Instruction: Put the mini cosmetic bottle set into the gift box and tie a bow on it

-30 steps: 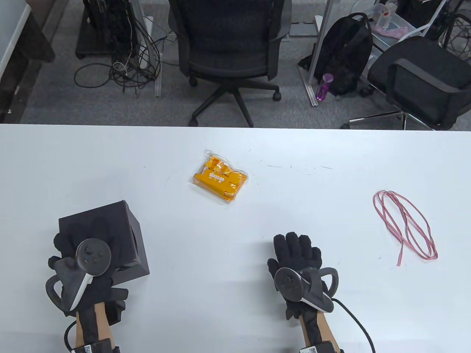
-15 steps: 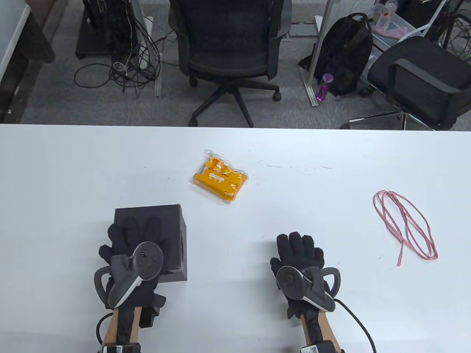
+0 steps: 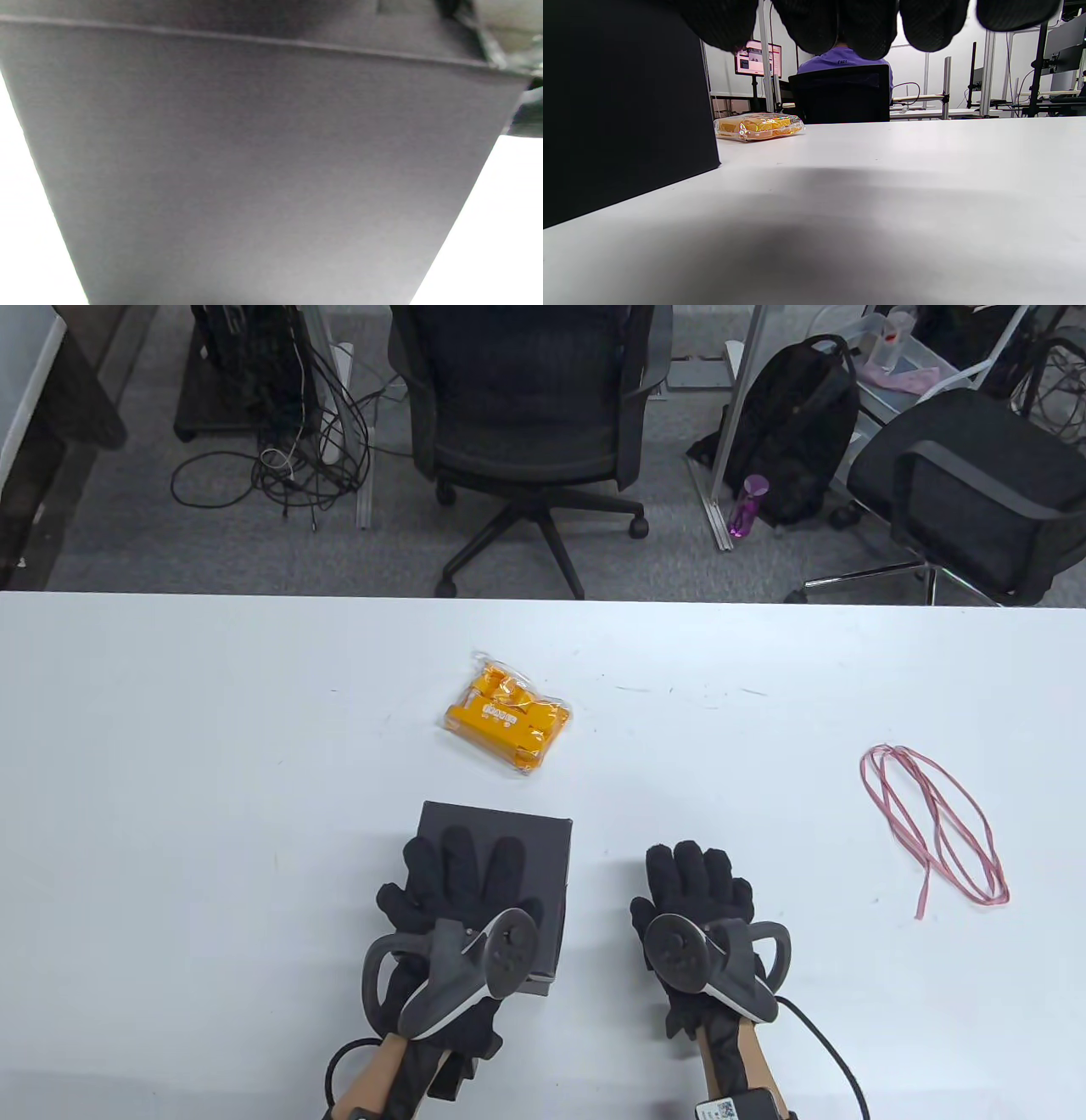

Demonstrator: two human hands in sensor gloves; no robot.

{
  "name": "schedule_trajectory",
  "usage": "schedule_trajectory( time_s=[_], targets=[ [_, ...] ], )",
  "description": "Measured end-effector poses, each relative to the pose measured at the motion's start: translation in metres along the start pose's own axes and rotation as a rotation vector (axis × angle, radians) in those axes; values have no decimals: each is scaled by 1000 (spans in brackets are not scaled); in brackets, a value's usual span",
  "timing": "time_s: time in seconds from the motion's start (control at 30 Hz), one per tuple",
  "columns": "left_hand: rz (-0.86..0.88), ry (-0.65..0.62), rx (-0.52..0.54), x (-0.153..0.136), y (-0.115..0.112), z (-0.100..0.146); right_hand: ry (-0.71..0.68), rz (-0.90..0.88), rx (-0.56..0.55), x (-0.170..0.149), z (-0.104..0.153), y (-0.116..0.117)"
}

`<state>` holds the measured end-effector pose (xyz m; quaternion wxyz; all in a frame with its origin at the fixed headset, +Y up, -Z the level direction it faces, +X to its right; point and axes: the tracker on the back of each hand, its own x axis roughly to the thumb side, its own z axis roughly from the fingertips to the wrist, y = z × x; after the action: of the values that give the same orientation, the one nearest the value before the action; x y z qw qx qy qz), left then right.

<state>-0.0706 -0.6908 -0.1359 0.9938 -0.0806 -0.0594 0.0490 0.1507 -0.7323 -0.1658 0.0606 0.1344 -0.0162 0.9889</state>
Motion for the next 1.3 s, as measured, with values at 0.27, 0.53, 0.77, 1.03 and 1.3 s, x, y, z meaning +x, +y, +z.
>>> schedule_trajectory(
  time_s=[0.27, 0.53, 0.77, 1.03, 1.3],
  targets=[
    [12, 30, -13, 20, 1, -13, 6, -12, 1, -2, 0, 0],
    [25, 56, -15, 29, 2, -22, 8, -24, -2, -4, -1, 1],
    [34, 67, -15, 29, 3, -22, 9, -29, -1, -5, -1, 2],
    [85, 52, 85, 13, 14, -13, 4, -55, -16, -5, -1, 1],
    [518, 58, 305, -83, 4, 2, -12, -550, -127, -4, 1, -6]
  ],
)
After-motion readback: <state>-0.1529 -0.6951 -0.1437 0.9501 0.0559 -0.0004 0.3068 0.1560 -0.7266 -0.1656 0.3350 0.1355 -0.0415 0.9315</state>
